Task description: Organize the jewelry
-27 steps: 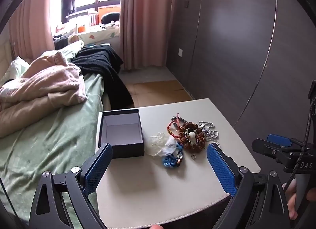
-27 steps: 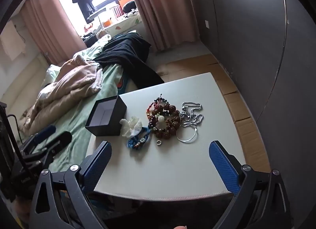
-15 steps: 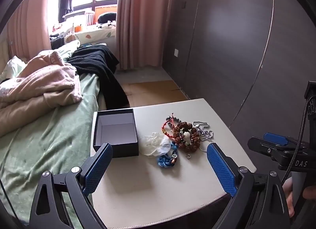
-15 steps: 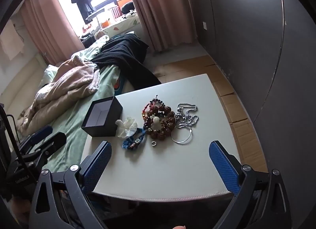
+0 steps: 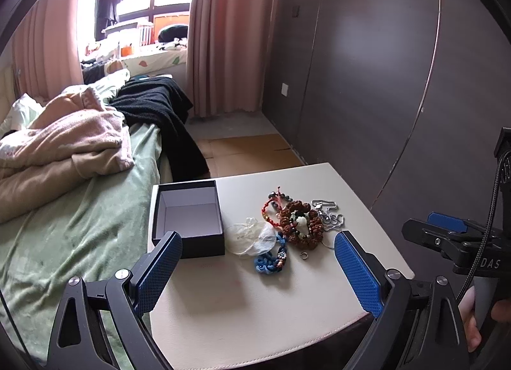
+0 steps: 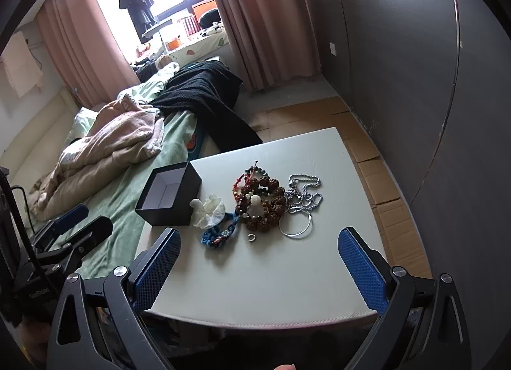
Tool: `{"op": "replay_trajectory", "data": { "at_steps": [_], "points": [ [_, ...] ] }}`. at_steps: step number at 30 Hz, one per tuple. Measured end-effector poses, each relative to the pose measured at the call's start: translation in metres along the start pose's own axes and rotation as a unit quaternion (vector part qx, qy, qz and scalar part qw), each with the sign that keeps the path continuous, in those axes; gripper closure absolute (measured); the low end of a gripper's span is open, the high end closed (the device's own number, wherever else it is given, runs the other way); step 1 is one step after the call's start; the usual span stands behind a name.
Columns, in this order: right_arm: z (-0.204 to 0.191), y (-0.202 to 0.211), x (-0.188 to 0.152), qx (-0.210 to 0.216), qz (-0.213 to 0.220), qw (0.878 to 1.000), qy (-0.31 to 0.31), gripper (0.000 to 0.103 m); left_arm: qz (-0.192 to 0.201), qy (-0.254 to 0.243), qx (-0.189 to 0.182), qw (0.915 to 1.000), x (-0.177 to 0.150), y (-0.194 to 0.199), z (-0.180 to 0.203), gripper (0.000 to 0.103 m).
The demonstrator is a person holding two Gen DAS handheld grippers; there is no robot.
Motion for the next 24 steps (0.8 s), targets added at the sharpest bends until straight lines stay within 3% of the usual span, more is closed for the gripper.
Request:
{"op": "replay_trajectory", "data": {
  "at_steps": [24],
  "points": [
    [-0.0064, 0.0086, 0.0044, -0.009, 0.011, 1.000, 0.014, 0.003, 0.008, -0.002, -0.010, 0.9999, 0.0046, 0.0067, 0.0028, 0.007]
  ]
}}
Point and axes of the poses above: each gripper's, at about its wrist camera, not at the fingertips, and y roughly against the way its jaws point, z to its right, x to its top, the point moved 10 cm from there along -y, roughly the way its jaws point, and after that the axes turned 13 degrees about -z, right-handed, at the moved point
